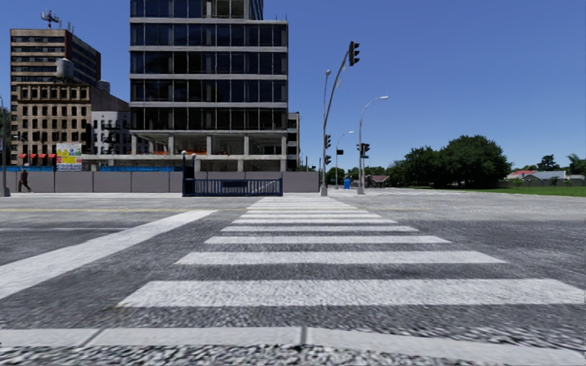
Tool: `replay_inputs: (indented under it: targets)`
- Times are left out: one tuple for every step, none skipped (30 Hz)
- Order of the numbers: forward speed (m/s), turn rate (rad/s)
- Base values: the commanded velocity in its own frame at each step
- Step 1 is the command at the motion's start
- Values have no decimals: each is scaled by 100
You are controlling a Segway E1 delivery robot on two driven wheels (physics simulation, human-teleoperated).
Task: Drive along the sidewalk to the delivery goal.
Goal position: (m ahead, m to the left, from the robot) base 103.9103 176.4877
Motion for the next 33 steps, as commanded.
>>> replay_inputs:
  targets:
    - [200, 0]
    - [200, 0]
    - [200, 0]
    - [200, 0]
    - [200, 0]
    - [200, 0]
    - [200, 0]
    - [200, 0]
    - [200, 0]
    - [200, 0]
    - [200, 0]
    - [200, 0]
    - [200, 0]
    - [200, 0]
    - [200, 0]
    - [194, 0]
    - [194, 0]
    - [184, 0]
    - [177, 0]
    - [167, 0]
    - [162, 0]
    - [162, 0]
    - [158, 0]
    - [157, 0]
    - [156, 0]
    - [156, 0]
    - [156, 0]
    - [156, 0]
    - [156, 0]
    - [155, 0]
    - [155, 0]
    - [155, 0]
    - [155, 0]
